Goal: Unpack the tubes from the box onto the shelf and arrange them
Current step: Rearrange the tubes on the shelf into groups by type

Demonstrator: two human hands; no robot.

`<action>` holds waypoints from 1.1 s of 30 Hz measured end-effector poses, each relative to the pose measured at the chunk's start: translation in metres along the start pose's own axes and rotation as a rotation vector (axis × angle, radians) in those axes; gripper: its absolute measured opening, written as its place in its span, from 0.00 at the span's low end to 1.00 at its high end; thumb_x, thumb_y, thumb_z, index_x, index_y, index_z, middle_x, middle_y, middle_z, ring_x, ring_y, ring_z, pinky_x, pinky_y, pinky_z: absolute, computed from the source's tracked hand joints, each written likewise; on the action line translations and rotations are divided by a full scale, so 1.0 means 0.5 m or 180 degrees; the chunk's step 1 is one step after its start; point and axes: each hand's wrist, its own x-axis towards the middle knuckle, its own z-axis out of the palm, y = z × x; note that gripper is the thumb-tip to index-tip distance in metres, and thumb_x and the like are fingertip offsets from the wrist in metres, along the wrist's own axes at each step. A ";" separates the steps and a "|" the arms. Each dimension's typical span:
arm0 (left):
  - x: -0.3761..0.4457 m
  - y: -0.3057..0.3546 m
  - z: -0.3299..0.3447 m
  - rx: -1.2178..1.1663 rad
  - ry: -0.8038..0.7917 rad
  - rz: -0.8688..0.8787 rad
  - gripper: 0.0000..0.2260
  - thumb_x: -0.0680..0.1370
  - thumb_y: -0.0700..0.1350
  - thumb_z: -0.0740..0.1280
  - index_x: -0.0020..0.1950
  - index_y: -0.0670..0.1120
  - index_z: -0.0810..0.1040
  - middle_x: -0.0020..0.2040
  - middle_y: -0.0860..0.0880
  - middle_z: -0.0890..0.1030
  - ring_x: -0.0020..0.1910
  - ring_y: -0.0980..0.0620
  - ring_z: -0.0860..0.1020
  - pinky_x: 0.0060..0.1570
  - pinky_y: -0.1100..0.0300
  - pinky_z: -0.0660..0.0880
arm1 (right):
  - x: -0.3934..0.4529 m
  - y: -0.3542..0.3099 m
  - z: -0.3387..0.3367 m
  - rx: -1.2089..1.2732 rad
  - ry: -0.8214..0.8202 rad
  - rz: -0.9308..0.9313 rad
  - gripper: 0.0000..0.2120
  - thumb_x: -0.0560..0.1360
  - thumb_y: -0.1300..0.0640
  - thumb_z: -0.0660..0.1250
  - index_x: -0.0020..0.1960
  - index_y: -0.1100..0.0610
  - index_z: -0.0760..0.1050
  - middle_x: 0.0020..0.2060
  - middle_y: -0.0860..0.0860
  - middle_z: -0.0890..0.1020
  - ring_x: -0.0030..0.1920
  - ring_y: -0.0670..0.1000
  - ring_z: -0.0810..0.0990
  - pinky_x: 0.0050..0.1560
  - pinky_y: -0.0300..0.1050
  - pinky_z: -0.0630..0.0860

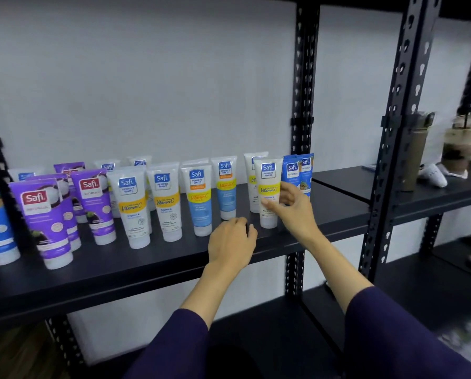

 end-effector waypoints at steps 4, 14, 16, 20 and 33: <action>0.000 0.001 0.003 0.0090 0.0040 0.0043 0.15 0.81 0.51 0.53 0.52 0.46 0.77 0.48 0.48 0.80 0.45 0.49 0.77 0.37 0.57 0.70 | -0.040 0.027 0.004 -0.0818 0.0497 -0.0148 0.27 0.68 0.50 0.76 0.62 0.53 0.69 0.48 0.47 0.79 0.47 0.44 0.78 0.46 0.37 0.77; -0.001 0.001 0.007 0.0077 0.0062 0.0025 0.15 0.81 0.51 0.52 0.54 0.46 0.76 0.50 0.48 0.80 0.47 0.49 0.77 0.40 0.56 0.73 | -0.029 0.038 0.028 -0.1392 0.0490 0.0069 0.21 0.70 0.52 0.75 0.58 0.57 0.73 0.53 0.52 0.82 0.51 0.48 0.81 0.51 0.43 0.80; -0.001 0.001 0.007 0.0063 0.0060 0.0029 0.15 0.81 0.51 0.52 0.54 0.46 0.76 0.50 0.48 0.80 0.47 0.49 0.77 0.40 0.56 0.73 | -0.023 0.041 0.031 -0.1461 0.0506 0.0118 0.21 0.70 0.52 0.74 0.59 0.57 0.73 0.54 0.53 0.81 0.53 0.50 0.81 0.52 0.48 0.80; 0.000 0.001 0.010 0.0106 0.0074 0.0036 0.16 0.81 0.52 0.52 0.55 0.46 0.76 0.50 0.47 0.80 0.47 0.49 0.77 0.40 0.56 0.72 | -0.016 0.046 0.036 -0.1612 0.0584 0.0159 0.20 0.71 0.52 0.74 0.58 0.57 0.73 0.55 0.53 0.81 0.54 0.51 0.80 0.52 0.50 0.80; -0.003 0.007 -0.026 -0.0561 0.0224 -0.0067 0.09 0.81 0.47 0.59 0.54 0.45 0.76 0.48 0.48 0.79 0.45 0.52 0.76 0.40 0.59 0.73 | -0.063 0.023 0.053 -0.1724 0.0792 -0.0350 0.08 0.76 0.57 0.67 0.52 0.58 0.72 0.48 0.53 0.78 0.49 0.50 0.77 0.47 0.45 0.78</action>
